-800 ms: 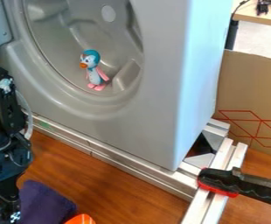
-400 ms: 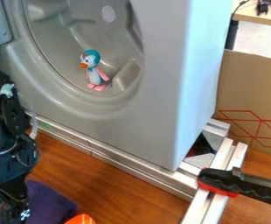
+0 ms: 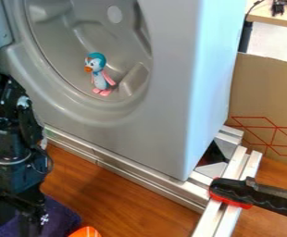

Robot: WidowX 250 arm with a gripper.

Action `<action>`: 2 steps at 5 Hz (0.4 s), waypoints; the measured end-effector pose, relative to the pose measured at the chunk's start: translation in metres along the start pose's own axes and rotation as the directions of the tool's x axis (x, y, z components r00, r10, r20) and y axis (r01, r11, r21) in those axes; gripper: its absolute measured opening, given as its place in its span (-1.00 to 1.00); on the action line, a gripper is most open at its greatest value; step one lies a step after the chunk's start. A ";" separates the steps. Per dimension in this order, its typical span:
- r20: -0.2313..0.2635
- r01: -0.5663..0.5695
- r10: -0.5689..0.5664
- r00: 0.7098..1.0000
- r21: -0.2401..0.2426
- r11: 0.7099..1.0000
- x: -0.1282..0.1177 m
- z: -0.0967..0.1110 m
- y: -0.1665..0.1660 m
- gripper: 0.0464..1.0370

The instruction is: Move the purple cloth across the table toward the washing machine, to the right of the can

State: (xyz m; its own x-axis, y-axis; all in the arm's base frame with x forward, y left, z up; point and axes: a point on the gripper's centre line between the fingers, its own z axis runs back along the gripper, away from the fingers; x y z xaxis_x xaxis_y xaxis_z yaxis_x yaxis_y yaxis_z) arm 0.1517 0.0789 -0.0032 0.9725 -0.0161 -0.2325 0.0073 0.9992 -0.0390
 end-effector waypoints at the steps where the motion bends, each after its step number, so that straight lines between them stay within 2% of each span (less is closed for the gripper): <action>1: -0.076 0.045 -0.046 0.996 -0.018 0.999 0.010 -0.013 -0.006 0.93; 2: -0.150 0.067 -0.071 0.986 -0.029 0.997 0.014 -0.019 -0.011 0.93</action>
State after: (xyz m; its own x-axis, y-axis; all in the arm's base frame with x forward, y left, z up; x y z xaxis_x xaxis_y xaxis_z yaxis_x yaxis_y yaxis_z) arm 0.1609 0.0673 -0.0246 0.9237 -0.0919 -0.3720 0.0656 0.9944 -0.0827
